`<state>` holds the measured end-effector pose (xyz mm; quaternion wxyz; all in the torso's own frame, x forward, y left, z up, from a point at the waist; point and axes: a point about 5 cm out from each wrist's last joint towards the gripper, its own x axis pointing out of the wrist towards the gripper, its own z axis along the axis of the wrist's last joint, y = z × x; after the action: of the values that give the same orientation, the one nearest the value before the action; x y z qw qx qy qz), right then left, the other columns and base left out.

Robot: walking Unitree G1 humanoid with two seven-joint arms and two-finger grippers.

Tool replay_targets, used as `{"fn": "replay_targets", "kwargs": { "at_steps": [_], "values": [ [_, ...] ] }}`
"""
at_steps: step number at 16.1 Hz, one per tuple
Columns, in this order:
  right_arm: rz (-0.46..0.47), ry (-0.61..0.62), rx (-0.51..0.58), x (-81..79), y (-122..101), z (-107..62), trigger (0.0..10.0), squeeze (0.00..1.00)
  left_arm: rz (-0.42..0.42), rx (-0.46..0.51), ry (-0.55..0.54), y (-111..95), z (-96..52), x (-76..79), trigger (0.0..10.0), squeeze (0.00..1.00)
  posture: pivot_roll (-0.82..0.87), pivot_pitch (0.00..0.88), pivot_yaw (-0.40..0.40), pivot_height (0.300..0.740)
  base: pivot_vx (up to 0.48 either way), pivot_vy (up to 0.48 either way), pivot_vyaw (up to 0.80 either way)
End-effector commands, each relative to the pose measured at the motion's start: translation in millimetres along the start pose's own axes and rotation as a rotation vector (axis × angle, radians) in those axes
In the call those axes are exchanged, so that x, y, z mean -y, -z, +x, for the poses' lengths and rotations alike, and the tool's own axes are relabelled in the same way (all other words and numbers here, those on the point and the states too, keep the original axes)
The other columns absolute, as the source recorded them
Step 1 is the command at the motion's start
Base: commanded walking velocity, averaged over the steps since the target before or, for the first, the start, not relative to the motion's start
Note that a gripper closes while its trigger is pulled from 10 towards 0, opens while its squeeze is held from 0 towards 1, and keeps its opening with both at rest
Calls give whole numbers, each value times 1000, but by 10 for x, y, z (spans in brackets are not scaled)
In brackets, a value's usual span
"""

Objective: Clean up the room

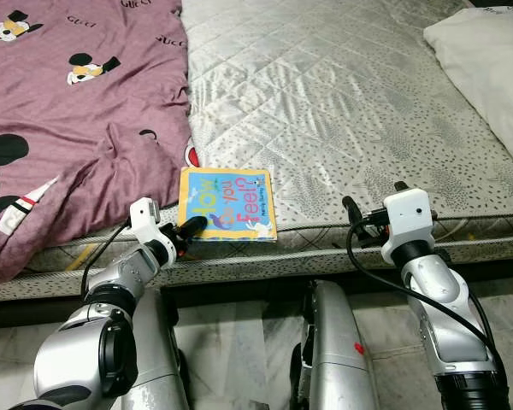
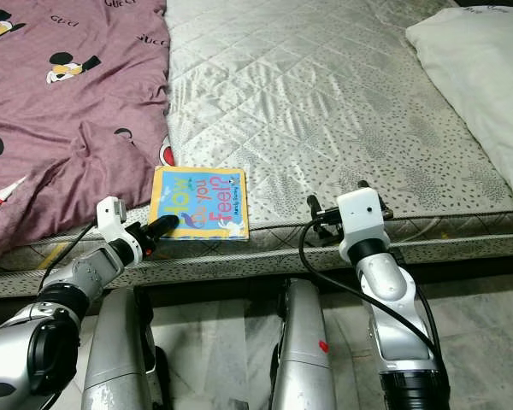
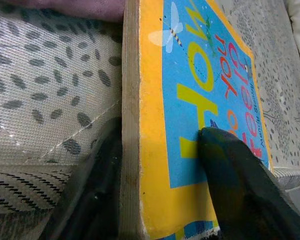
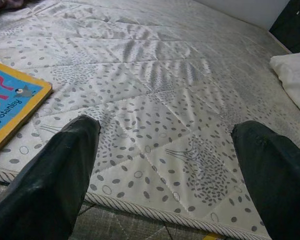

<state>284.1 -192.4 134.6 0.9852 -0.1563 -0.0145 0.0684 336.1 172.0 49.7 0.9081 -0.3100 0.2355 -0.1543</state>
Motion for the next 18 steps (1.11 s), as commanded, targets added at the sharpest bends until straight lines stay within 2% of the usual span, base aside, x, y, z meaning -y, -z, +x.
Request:
{"fn": "replay_targets", "kwargs": {
  "at_steps": [1, 6, 10, 11, 13, 14, 15, 17, 18],
  "values": [
    [-2, 13, 18, 13, -51, 5, 10000, 0, -28, -105, 5, 235, 37, 42, 0, 0, -283, 187, -33, 511, 0, 0, 0],
    [0, 19, 24, 8, -61, 39, 10000, 0, -18, -5, 14, 77, 109, 143, 0, 0, -279, 186, -33, 511, 0, 0, 0],
    [3, 30, 31, 2, -65, 69, 10000, 0, 49, 64, 19, -32, 149, 217, 0, 0, -264, 171, -29, 511, 0, 0, 0],
    [8, 39, 36, -3, -68, 95, 10000, 0, 75, 117, -1, -113, 157, 238, 0, 0, -251, 153, -24, 511, 0, 0, 0],
    [19, 48, 41, -17, -71, 128, 10000, 0, 127, 162, -6, -184, 160, 267, 0, 0, -229, 135, -18, 511, 0, 0, 0],
    [31, 53, 46, -40, -72, 165, 10000, 0, 175, 222, -5, -275, 150, 297, 0, 0, -207, 121, -16, 511, 0, 0, 0],
    [45, 57, 48, -55, -70, 188, 10000, 0, 197, 266, -16, -341, 134, 304, 0, 0, -198, 115, -15, 511, 0, 0, 0],
    [71, 55, 58, -127, -75, 262, 10000, 0, 309, 385, -14, -533, 57, 349, 0, 0, -164, 91, -9, 511, 0, 0, 0],
    [74, 55, 59, -136, -76, 270, 10000, 0, 325, 399, -13, -554, 45, 357, 0, 0, -164, 91, -9, 511, 0, 0, 0]
  ]
}}
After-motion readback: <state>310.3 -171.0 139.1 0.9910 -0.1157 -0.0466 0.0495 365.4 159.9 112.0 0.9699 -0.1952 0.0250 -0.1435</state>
